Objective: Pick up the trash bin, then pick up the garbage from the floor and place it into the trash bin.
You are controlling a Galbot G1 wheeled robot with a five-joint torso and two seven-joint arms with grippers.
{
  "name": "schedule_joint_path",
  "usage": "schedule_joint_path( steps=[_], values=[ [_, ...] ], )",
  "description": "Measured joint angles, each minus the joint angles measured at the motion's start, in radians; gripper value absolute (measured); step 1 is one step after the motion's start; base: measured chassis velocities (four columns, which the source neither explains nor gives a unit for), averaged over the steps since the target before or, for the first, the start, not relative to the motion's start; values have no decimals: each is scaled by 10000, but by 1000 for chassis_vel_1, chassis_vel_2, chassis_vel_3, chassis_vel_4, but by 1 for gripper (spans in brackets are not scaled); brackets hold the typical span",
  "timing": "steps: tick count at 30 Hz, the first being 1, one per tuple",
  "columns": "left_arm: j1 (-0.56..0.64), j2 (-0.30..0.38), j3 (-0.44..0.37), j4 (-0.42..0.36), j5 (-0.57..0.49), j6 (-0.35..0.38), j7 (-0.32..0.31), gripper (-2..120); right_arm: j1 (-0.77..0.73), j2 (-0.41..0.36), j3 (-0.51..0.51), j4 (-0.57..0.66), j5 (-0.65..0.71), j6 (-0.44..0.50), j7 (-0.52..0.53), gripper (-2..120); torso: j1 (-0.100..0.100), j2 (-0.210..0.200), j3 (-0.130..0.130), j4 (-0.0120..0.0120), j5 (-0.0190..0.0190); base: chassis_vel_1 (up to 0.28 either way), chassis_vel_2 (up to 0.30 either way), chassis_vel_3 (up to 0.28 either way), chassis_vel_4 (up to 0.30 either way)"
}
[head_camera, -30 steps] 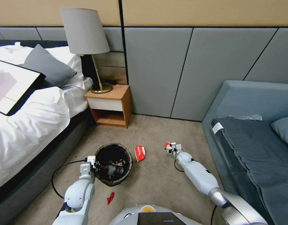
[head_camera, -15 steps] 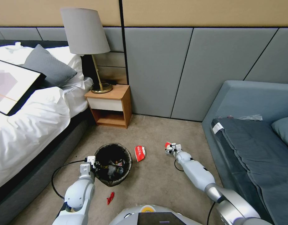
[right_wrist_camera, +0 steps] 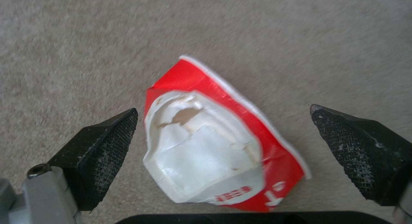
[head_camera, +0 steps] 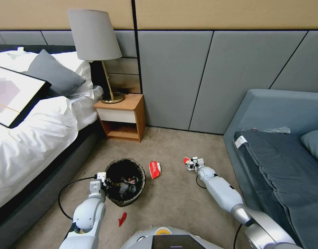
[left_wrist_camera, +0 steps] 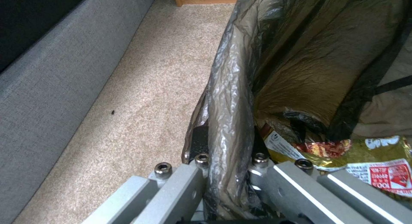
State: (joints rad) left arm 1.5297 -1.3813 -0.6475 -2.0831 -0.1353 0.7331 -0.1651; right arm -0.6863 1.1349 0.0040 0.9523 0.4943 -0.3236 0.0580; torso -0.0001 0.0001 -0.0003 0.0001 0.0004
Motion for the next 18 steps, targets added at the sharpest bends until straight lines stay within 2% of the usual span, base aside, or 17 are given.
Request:
schedule_joint_path(
  steps=[4,12,18],
  values=[
    [-80,0,7,65,6,0,9,0,7,-93,2,114,38,-71,29,100,0,0,1,-2,0,0,0,0,0],
    [9,-9,0,63,23,1,43,0,307,479,-122,-1123,19,229,-165,100,0,0,2,0,0,0,0,0,0],
    [26,4,-19,57,24,3,53,0,442,577,-247,-1690,29,392,-276,100,0,-1,2,-1,-3,0,0,0,0]
  ],
)
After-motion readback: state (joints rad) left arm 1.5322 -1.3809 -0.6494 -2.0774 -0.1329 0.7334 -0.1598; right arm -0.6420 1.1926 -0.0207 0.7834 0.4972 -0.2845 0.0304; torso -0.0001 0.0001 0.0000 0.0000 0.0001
